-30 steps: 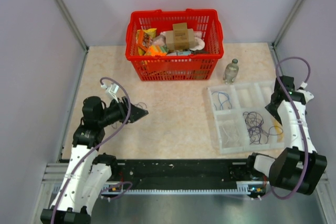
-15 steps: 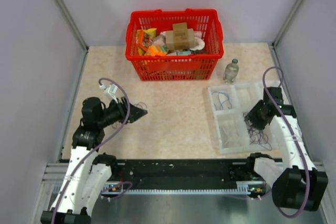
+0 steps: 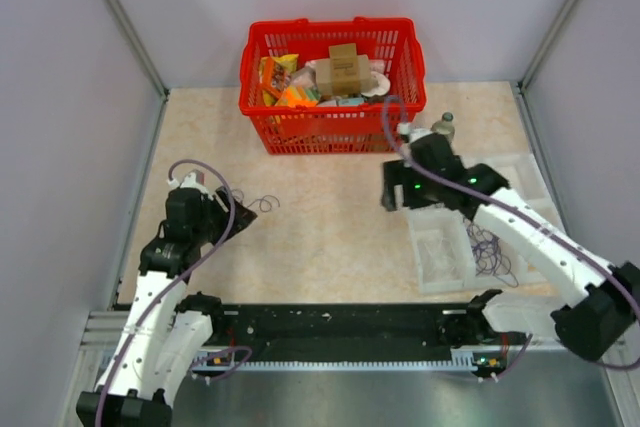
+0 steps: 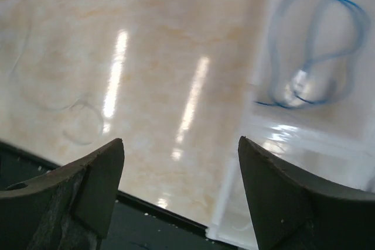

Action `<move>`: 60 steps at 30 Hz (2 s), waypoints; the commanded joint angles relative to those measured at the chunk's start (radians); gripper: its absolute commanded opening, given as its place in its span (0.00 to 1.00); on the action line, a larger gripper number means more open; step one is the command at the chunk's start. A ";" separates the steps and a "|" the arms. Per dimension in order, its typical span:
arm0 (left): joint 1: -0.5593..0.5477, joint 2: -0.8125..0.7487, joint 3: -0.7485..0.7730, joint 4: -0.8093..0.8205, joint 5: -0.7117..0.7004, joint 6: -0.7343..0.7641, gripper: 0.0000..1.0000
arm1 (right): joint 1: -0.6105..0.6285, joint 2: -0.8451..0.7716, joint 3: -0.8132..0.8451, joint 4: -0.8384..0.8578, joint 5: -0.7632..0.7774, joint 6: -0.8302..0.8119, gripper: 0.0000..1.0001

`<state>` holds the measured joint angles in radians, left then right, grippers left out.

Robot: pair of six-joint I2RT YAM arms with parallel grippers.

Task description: Untangle the cables

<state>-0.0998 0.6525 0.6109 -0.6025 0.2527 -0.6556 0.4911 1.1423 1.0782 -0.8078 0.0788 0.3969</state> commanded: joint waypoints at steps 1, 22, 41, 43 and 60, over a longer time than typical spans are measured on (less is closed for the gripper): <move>0.000 0.068 0.064 -0.111 -0.289 -0.119 0.65 | 0.321 0.143 0.087 0.174 -0.073 -0.090 0.78; 0.025 -0.356 0.119 -0.447 -0.786 -0.481 0.59 | 0.731 0.832 0.212 0.774 -0.030 -0.178 0.63; 0.025 -0.297 0.162 -0.400 -0.822 -0.383 0.58 | 0.771 0.630 0.120 0.723 0.265 -0.202 0.00; 0.025 -0.304 0.132 -0.311 -0.736 -0.293 0.59 | 0.753 0.492 0.095 0.704 0.196 -0.188 0.00; 0.025 -0.019 -0.071 0.344 0.293 -0.104 0.71 | 0.584 0.215 0.638 0.411 -0.180 -0.199 0.00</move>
<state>-0.0792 0.5819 0.5484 -0.5072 0.2077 -0.8051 1.0946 1.2579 1.5936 -0.2779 -0.0231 0.2089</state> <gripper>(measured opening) 0.700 0.008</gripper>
